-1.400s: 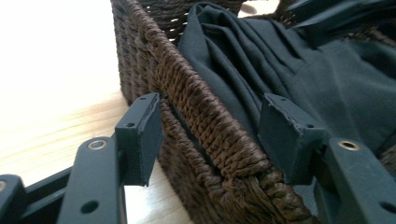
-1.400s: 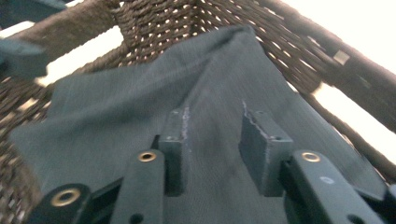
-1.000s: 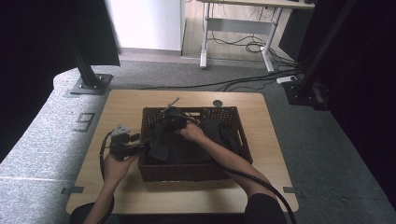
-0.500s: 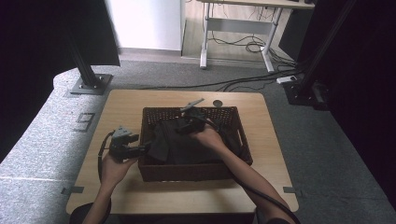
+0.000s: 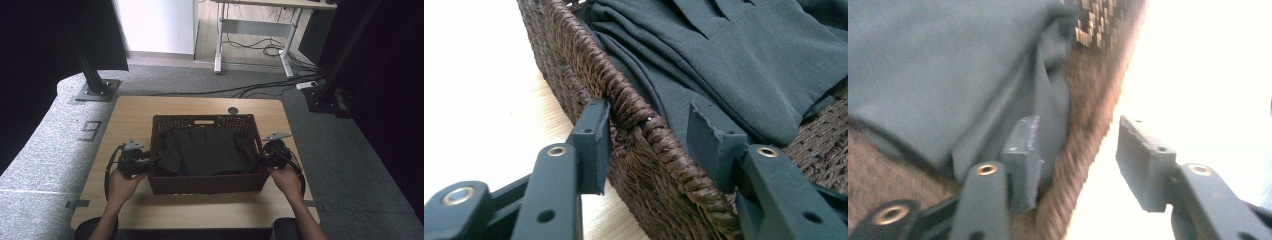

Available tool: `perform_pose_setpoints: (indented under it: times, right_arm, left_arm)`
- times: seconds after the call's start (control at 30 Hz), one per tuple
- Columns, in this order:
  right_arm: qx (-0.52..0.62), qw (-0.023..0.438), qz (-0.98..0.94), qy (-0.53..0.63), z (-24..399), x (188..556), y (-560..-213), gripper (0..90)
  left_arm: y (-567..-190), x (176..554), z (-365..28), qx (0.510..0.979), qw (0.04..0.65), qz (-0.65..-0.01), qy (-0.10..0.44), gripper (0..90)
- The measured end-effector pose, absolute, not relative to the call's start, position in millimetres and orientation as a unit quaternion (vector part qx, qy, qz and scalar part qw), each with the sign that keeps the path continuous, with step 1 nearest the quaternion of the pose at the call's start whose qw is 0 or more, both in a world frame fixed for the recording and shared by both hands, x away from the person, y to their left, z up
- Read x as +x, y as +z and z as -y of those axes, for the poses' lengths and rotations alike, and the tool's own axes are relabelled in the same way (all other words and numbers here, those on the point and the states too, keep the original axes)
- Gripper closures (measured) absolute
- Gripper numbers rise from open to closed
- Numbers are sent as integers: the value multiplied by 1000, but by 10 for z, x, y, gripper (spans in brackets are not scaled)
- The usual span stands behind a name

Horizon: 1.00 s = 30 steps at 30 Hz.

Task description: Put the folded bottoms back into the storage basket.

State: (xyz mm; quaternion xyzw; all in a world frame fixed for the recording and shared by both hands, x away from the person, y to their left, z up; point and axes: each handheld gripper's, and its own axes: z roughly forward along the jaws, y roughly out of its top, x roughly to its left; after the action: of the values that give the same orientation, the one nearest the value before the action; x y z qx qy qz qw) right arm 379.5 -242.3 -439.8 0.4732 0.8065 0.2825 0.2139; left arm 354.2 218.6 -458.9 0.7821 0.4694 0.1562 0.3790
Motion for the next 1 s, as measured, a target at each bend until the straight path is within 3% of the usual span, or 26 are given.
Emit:
perform_pose_setpoints:
  times: [0.07,0.47,0.53,0.6,0.73,0.8,0.87,1.0]
  right_arm:
    - [485,169,-798,314,2488,3804,-4468,654]
    - [500,188,-782,322,2408,4214,-4509,656]
    - [493,190,-784,325,2413,4241,-4497,574]
    - [491,211,-777,332,2434,4185,-4455,348]
    - [469,228,-758,392,2570,3867,-4298,189]
    - [455,228,-758,409,2643,3650,-4306,145]
    - [449,221,-758,419,2711,3453,-4414,126]
    - [467,186,-769,396,2790,3290,-4904,60]
  left_arm:
    - [-4577,3573,-2164,785,367,-471,166,569]
    - [-4552,4278,-2218,799,357,-454,167,598]
    - [-4515,4261,-2218,793,355,-458,189,518]
    - [-4422,4142,-2275,778,388,-454,197,395]
    - [-4329,3739,-2430,766,429,-438,194,218]
    - [-4423,3520,-2513,771,431,-430,187,133]
    - [-4618,3361,-2588,777,423,-432,173,111]
    - [-5136,3234,-2620,801,366,-446,162,0]
